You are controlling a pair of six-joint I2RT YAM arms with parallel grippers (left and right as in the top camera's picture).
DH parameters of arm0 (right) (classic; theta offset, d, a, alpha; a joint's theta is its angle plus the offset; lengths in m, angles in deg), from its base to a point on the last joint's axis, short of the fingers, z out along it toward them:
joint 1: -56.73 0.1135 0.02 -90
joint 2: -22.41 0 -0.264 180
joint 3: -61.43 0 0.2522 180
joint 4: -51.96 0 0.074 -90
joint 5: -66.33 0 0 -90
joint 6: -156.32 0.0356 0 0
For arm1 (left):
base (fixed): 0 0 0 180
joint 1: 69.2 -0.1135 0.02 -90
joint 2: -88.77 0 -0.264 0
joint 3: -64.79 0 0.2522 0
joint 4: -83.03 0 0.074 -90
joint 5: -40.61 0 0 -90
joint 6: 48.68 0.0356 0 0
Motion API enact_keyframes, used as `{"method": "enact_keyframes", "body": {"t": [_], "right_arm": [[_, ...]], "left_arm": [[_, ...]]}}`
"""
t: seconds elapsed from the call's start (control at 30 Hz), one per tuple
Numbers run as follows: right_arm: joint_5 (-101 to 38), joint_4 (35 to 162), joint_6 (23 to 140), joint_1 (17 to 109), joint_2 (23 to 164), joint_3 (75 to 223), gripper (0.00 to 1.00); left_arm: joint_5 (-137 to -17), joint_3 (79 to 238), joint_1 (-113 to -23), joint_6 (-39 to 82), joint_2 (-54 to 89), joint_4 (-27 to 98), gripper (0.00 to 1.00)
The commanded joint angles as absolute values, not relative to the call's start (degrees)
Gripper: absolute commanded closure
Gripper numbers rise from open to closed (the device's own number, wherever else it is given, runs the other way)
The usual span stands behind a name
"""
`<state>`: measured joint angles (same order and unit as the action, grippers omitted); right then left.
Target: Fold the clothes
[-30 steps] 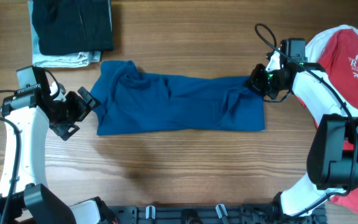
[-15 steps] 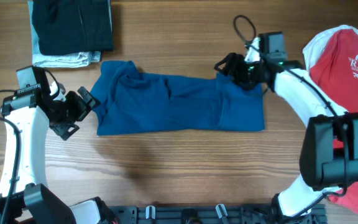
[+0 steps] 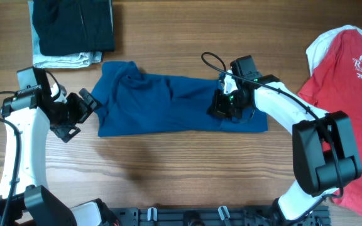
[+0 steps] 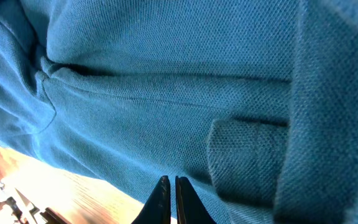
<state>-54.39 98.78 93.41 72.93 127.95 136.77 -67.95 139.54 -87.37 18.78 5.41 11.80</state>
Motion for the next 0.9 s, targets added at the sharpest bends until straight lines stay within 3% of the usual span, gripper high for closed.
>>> {"method": "enact_keyframes", "body": {"t": [0.0,0.1,0.23,0.37,0.57,0.8,0.83,0.87], "right_arm": [[-52.86,99.39,91.05,70.99,124.69,138.72,0.96],[-50.13,102.85,90.28,65.02,116.12,141.51,0.96],[-49.19,106.43,88.97,61.20,115.68,141.25,0.96],[-43.01,105.86,91.83,61.61,121.96,138.08,0.96],[-50.87,100.86,91.77,66.64,131.71,138.08,0.95],[-43.90,104.83,94.78,68.87,125.74,140.01,0.96],[-40.93,107.11,94.76,68.08,123.27,140.88,0.95],[-39.36,108.27,94.67,66.83,121.08,141.03,0.83]], "left_arm": [[-68.65,139.30,-87.79,19.94,5.92,11.71,0.00],[-68.65,139.30,-87.79,19.91,5.92,11.82,0.00],[-68.65,139.30,-87.79,19.91,5.92,11.76,0.00],[-68.68,139.30,-87.79,19.91,5.92,11.71,0.00],[-68.68,139.30,-87.79,19.91,5.92,11.76,0.00],[-68.68,139.30,-87.79,19.91,5.92,11.73,0.00],[-68.68,139.30,-87.79,19.91,5.92,11.73,0.00],[-68.65,139.30,-87.79,19.91,5.92,11.73,0.00]]}}
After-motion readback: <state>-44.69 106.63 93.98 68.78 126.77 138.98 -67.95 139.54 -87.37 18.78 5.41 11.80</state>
